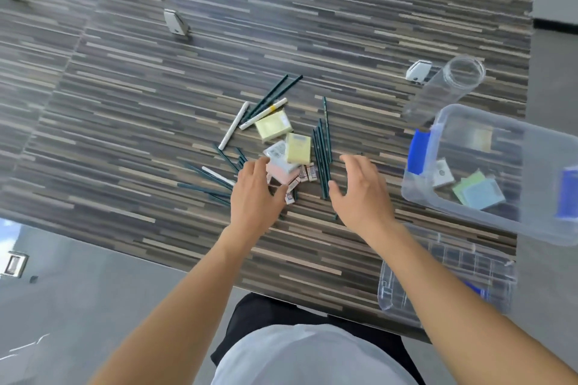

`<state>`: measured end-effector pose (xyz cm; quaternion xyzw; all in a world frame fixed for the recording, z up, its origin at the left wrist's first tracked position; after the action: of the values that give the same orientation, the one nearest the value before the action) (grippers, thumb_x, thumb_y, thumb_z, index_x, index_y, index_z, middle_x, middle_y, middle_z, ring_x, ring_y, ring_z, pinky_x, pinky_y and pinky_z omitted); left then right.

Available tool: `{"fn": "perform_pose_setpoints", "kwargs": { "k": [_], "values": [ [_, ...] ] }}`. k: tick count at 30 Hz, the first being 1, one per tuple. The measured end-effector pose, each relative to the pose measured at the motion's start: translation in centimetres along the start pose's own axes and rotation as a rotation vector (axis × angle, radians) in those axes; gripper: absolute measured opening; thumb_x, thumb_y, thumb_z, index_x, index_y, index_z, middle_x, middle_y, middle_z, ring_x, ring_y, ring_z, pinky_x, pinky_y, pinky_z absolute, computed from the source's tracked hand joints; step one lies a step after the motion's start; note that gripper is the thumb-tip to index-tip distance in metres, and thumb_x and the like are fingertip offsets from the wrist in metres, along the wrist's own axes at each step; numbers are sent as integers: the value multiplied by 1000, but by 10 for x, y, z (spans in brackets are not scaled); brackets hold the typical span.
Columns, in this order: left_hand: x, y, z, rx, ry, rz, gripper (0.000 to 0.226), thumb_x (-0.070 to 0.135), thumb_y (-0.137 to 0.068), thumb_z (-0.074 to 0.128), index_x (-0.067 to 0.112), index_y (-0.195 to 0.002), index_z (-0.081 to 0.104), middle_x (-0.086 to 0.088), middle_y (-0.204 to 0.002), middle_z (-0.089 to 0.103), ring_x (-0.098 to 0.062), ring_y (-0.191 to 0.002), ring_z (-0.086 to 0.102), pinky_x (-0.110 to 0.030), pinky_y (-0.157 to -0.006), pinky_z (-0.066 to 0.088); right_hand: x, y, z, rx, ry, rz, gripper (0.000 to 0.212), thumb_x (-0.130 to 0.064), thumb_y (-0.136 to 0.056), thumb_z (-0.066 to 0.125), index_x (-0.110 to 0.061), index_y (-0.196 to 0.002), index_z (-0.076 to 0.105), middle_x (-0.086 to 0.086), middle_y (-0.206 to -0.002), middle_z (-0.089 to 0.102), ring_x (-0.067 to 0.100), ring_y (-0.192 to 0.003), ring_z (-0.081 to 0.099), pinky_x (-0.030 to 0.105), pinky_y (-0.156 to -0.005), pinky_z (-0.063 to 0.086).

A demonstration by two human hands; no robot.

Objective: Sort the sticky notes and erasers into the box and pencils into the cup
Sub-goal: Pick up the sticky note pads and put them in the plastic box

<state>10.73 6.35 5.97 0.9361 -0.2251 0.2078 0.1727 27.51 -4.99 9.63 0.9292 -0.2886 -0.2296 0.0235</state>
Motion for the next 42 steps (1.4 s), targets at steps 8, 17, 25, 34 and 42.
{"fn": "perform_pose_setpoints", "kwargs": {
  "k": [8,17,25,34,42],
  "values": [
    [-24,-34,14,-69,-50,18,82,49,-80,72,15,-144,33,-9,-137,45,-28,-124,45,-42,-99,41,-21,-47,43,-175,41,-3,60,-25,-86,67,-11,-139,41,7,-136,45,25,-125,41,43,-103,34],
    [-19,-58,43,-95,-100,3,95,70,-77,62,19,-148,24,-7,-131,49,-28,-118,50,-46,-98,42,-30,-106,78,-310,95,-88,71,-20,-77,76,-15,-137,38,6,-141,40,26,-129,38,46,-101,32],
    [-21,-69,59,-103,-166,-2,85,73,-86,45,18,-148,24,-9,-127,56,-32,-111,53,-48,-94,40,-26,-136,111,-486,117,-154,81,-21,-70,81,-20,-136,35,2,-139,39,23,-131,33,46,-102,30],
    [-22,-72,47,-154,-108,64,77,57,-84,55,20,-145,26,-11,-111,52,-30,-100,51,-42,-92,38,-24,-135,101,-436,84,-122,101,-22,-65,81,-28,-146,20,7,-123,36,32,-108,43,44,-95,37],
    [-34,-60,15,-207,-294,114,66,51,-81,41,29,-143,34,-13,-111,48,-31,-95,48,-43,-83,41,-29,-113,80,-343,23,-68,82,-44,-63,76,-25,-132,36,4,-110,28,25,-92,43,38,-78,46]
  ]
}}
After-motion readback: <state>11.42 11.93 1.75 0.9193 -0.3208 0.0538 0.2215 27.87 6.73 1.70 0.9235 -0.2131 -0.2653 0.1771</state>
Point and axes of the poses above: each hand's wrist, its own y-axis away from the middle knuckle, its own z-axis out of the palm, x = y × z, the point moved 6 cm from there along -y, towards the middle knuckle
